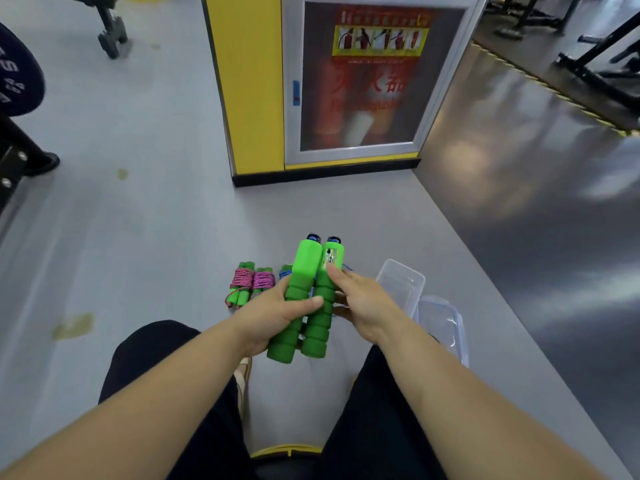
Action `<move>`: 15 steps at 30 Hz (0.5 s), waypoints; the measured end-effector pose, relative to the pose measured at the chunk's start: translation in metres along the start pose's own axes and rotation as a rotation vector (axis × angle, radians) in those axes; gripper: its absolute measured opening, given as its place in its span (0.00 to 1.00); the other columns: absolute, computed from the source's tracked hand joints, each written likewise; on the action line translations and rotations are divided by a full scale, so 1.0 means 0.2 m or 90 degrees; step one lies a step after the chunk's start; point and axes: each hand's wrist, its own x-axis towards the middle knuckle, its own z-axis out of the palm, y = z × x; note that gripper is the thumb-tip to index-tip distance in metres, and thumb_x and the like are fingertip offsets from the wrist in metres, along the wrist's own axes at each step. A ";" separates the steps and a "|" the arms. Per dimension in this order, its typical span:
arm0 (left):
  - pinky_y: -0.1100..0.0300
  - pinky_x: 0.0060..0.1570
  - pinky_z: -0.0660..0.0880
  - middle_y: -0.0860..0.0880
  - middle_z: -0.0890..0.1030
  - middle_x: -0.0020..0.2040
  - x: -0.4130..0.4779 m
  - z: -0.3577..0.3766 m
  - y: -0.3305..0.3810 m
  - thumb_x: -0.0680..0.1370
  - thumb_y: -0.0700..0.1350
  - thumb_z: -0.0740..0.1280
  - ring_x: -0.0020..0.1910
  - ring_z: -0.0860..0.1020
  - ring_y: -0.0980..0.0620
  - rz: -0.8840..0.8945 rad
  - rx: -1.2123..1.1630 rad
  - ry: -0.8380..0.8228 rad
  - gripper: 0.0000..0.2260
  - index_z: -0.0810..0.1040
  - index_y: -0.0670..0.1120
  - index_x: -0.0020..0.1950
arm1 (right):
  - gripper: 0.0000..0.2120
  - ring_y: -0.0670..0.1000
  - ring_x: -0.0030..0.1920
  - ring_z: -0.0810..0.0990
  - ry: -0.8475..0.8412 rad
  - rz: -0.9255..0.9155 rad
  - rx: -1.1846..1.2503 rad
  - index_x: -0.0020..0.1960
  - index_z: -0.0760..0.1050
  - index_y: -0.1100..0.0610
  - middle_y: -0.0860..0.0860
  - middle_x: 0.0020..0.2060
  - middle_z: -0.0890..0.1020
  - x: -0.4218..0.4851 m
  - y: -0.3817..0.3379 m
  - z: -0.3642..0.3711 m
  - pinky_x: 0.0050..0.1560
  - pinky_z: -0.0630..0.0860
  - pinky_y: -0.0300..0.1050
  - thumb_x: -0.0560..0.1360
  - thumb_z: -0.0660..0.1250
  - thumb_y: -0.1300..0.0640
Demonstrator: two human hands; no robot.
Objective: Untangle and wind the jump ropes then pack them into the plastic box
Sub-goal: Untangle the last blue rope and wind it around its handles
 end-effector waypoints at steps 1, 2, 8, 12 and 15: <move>0.49 0.43 0.80 0.44 0.81 0.52 0.00 0.01 -0.02 0.76 0.41 0.67 0.47 0.82 0.46 0.012 0.004 0.010 0.15 0.72 0.48 0.62 | 0.13 0.50 0.44 0.79 -0.006 -0.007 -0.002 0.53 0.78 0.56 0.52 0.47 0.83 -0.01 0.02 -0.01 0.48 0.75 0.45 0.77 0.62 0.49; 0.47 0.48 0.79 0.44 0.81 0.53 0.00 0.02 -0.03 0.76 0.41 0.68 0.50 0.81 0.45 0.026 0.003 0.019 0.16 0.72 0.48 0.62 | 0.13 0.51 0.46 0.79 -0.010 -0.016 -0.005 0.53 0.78 0.56 0.53 0.48 0.83 -0.03 0.04 -0.01 0.49 0.74 0.46 0.77 0.62 0.49; 0.53 0.43 0.80 0.46 0.84 0.47 -0.03 0.04 -0.06 0.77 0.39 0.66 0.45 0.83 0.48 0.047 0.017 -0.002 0.09 0.75 0.47 0.55 | 0.14 0.51 0.50 0.81 -0.006 -0.027 0.067 0.59 0.74 0.57 0.54 0.52 0.83 -0.09 0.09 0.05 0.46 0.75 0.42 0.79 0.59 0.50; 0.55 0.43 0.80 0.46 0.84 0.44 -0.06 0.02 -0.06 0.77 0.39 0.66 0.43 0.82 0.49 0.032 0.044 -0.028 0.06 0.77 0.43 0.54 | 0.15 0.55 0.54 0.81 -0.038 -0.008 0.132 0.57 0.76 0.59 0.56 0.52 0.83 -0.10 0.09 0.08 0.55 0.76 0.50 0.77 0.62 0.51; 0.53 0.46 0.79 0.45 0.83 0.44 -0.08 0.03 -0.06 0.77 0.40 0.66 0.44 0.82 0.46 0.010 0.078 -0.066 0.05 0.77 0.43 0.52 | 0.17 0.53 0.43 0.84 -0.082 0.025 0.239 0.50 0.78 0.63 0.57 0.44 0.83 -0.11 0.03 0.09 0.45 0.81 0.47 0.68 0.68 0.52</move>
